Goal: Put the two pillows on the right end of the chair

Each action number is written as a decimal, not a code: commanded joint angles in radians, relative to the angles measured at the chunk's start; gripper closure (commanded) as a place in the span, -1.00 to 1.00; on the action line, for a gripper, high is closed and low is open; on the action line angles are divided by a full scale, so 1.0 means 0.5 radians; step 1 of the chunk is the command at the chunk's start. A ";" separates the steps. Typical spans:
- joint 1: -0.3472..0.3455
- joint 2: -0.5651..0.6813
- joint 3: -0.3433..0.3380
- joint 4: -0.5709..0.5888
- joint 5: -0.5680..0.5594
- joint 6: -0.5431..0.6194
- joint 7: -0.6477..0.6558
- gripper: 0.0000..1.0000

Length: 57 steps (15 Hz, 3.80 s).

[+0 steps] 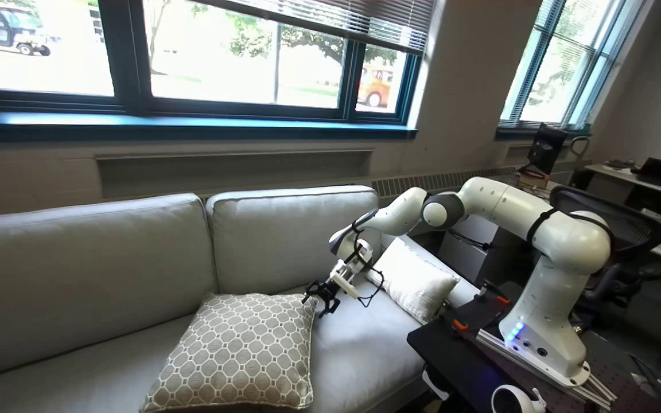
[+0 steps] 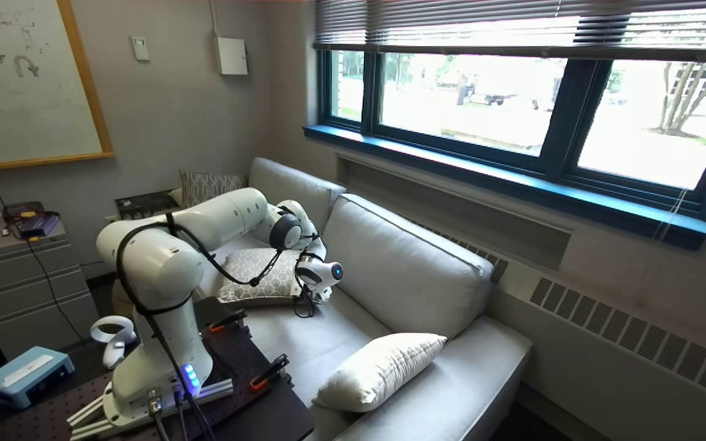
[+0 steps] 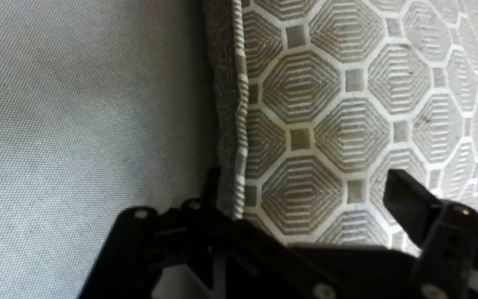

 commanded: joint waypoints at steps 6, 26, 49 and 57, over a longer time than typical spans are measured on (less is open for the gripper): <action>0.236 -0.001 0.073 0.054 -0.545 0.216 0.663 -1.00; 0.438 -0.019 0.014 0.164 -0.566 0.097 0.570 0.82; -0.653 -0.440 1.116 -1.097 -0.005 1.339 -1.283 0.94; -0.836 -0.850 1.754 -1.559 0.317 2.176 -1.601 0.45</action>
